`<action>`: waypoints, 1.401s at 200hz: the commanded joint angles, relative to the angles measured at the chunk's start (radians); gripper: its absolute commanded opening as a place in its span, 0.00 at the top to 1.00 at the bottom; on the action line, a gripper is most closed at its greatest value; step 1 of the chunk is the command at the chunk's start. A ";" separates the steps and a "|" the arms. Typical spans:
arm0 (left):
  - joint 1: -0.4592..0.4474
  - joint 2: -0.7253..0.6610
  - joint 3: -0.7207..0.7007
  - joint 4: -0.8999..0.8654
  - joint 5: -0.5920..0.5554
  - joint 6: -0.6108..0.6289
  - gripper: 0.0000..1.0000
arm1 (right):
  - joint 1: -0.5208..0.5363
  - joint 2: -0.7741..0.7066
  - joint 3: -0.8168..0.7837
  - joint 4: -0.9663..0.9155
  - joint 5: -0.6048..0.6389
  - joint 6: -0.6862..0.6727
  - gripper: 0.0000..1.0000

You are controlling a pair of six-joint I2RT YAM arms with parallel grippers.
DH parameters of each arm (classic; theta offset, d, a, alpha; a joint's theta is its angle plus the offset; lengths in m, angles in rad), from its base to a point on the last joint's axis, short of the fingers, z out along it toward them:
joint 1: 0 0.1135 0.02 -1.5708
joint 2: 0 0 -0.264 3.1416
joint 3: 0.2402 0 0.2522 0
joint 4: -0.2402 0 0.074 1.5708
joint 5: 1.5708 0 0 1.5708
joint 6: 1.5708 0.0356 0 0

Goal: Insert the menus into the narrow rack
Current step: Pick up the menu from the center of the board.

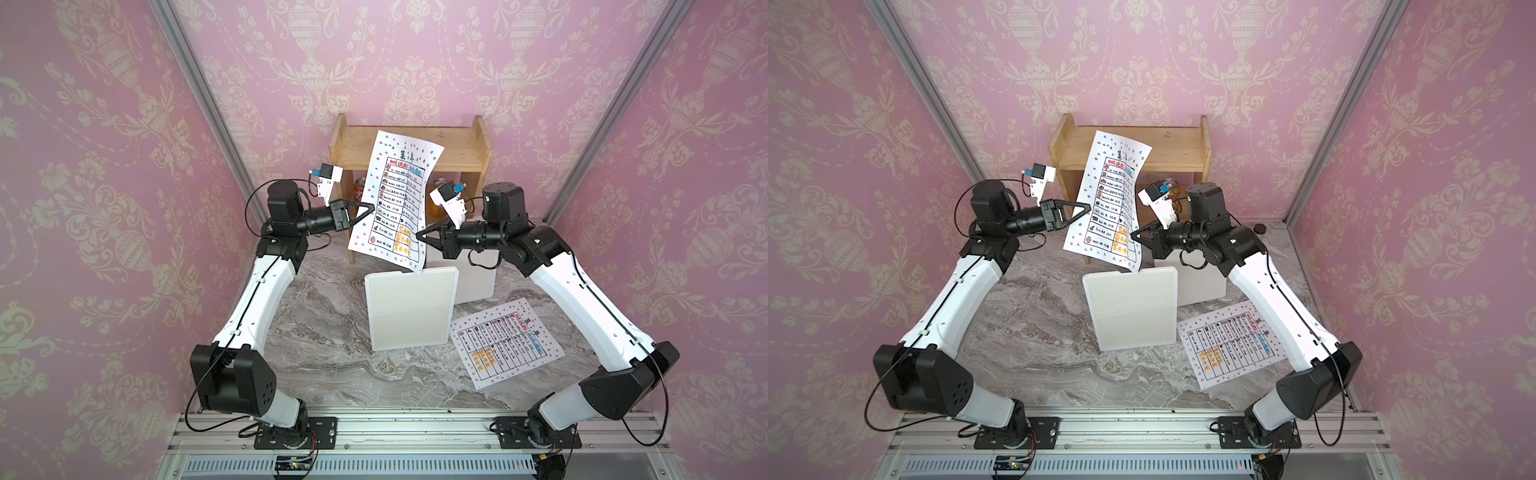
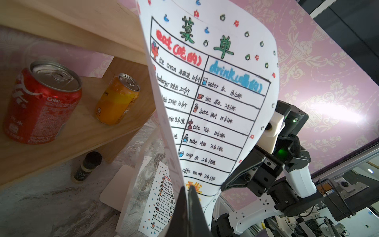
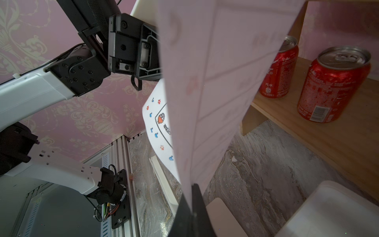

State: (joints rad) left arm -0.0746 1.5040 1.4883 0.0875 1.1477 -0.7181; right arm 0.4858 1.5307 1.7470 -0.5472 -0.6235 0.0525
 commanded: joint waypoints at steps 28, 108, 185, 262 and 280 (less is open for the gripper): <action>0.018 -0.036 0.023 0.086 0.022 0.015 1.00 | -0.002 -0.024 -0.036 0.029 0.007 0.019 1.00; 0.064 -0.020 -0.041 0.406 0.076 -0.125 1.00 | -0.013 -0.024 -0.067 0.073 -0.032 0.054 1.00; 0.061 -0.049 -0.023 0.023 0.046 0.239 1.00 | -0.023 -0.008 -0.040 0.101 -0.039 0.073 1.00; 0.033 -0.131 -0.030 -0.282 -0.126 0.607 1.00 | -0.029 0.000 -0.041 0.115 -0.055 0.077 1.00; 0.031 -0.146 -0.052 -0.250 -0.130 0.609 1.00 | -0.028 -0.004 -0.054 0.130 -0.059 0.081 1.00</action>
State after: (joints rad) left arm -0.0319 1.3911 1.4517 -0.1337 1.0618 -0.1978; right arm 0.4622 1.5314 1.6932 -0.4599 -0.6579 0.1089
